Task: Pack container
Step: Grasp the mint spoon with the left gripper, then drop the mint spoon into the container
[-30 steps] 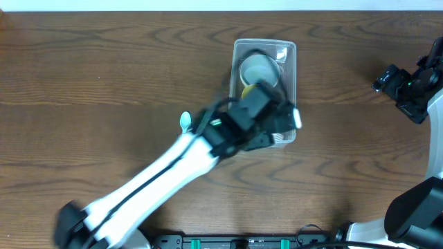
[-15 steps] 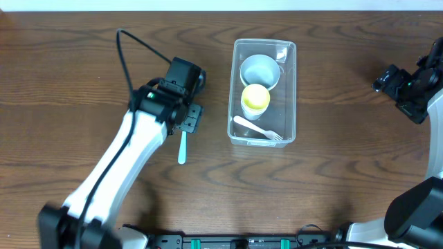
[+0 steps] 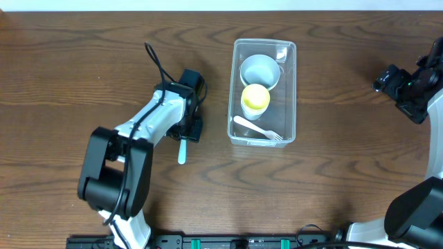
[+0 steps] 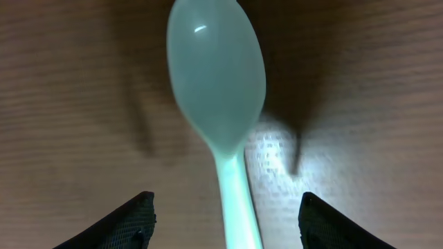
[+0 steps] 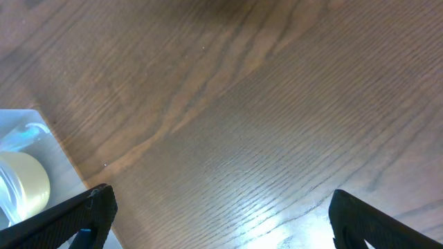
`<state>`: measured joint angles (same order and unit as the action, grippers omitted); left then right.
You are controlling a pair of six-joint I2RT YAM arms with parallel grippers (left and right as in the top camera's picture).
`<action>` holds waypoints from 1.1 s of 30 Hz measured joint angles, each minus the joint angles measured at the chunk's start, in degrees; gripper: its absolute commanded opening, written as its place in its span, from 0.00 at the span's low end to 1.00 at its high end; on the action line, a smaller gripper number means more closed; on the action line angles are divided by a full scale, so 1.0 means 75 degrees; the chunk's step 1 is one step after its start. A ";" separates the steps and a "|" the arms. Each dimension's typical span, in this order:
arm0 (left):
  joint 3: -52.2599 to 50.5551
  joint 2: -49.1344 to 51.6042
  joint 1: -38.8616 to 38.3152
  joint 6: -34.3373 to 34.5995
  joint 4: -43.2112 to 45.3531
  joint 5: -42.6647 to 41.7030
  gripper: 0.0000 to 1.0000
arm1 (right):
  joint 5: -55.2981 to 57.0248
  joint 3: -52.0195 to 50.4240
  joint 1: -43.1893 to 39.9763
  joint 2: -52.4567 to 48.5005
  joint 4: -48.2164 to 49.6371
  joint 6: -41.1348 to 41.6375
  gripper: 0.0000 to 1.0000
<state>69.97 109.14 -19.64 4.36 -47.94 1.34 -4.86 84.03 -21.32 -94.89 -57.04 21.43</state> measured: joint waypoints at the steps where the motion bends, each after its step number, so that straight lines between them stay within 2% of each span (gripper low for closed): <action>1: 0.0000 0.0090 0.0006 0.0015 0.0041 -0.0015 0.67 | 0.0000 0.0000 0.0000 0.0000 0.0000 0.0000 0.99; 4: -0.0029 0.0262 0.0006 0.0023 0.0157 -0.0076 0.61 | 0.0000 0.0000 0.0000 0.0000 0.0000 0.0000 0.99; 7: -0.0035 0.0268 0.0006 0.0076 0.0265 -0.0181 0.41 | 0.0003 0.0000 0.0000 0.0000 0.0000 0.0000 0.99; 11: -0.0044 0.0283 0.0006 0.0082 0.0347 -0.0289 0.06 | 0.0000 0.0000 0.0000 0.0000 0.0000 0.0000 0.99; 16: -0.0020 0.0280 0.0006 0.0015 0.0160 -0.0303 0.06 | 0.0000 0.0000 0.0000 0.0000 0.0003 0.0000 0.99; 22: 0.0405 0.0044 0.0006 -0.0157 -0.0883 -0.0297 0.06 | 0.0000 0.0000 0.0000 0.0000 0.0000 0.0000 0.99; 28: 0.1848 -0.1716 -0.0198 -0.0490 -0.1411 -0.0361 0.06 | 0.0000 0.0000 0.0000 0.0000 0.0000 0.0000 0.99; 33: 0.2544 -0.3290 -0.1504 -0.1751 -0.1052 -0.0533 0.06 | 0.0000 0.0000 0.0000 0.0000 0.0000 0.0000 0.99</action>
<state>89.06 84.47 -30.92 -8.78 -55.83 -2.66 -4.86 84.03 -21.32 -94.89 -57.04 21.43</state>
